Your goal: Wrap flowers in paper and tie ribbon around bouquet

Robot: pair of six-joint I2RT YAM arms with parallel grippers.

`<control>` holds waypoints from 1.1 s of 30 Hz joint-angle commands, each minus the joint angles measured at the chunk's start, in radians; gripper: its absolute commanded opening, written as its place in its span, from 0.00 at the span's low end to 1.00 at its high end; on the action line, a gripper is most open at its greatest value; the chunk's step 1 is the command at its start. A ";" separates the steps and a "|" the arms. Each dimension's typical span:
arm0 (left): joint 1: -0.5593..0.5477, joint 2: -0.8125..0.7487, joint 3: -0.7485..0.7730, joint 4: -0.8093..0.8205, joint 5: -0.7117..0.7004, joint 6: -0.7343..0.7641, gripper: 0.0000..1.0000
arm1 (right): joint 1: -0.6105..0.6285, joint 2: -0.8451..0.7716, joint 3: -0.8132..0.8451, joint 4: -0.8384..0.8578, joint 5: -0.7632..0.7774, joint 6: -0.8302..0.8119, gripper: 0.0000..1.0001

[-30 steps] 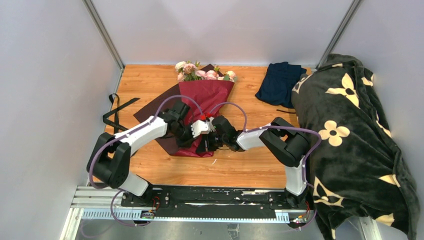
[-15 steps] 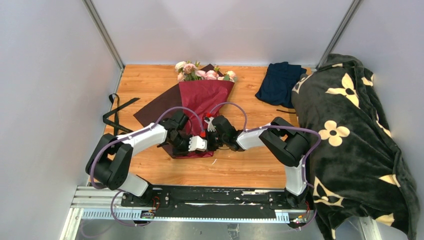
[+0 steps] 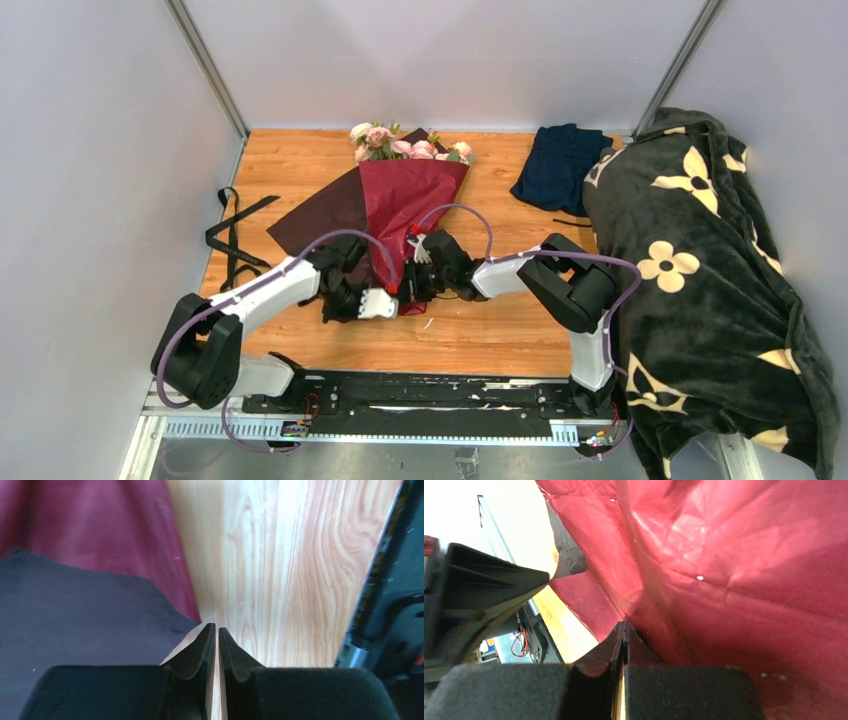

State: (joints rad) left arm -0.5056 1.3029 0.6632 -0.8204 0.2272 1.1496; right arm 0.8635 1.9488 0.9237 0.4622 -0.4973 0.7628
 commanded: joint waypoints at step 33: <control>0.147 0.493 0.333 0.387 0.091 -0.966 0.33 | 0.021 -0.081 0.015 -0.151 -0.024 -0.024 0.00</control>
State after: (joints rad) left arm -0.3569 1.7405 0.9924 -0.3805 0.4236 0.1589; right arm 0.8730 1.9354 0.9375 0.4168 -0.5030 0.7631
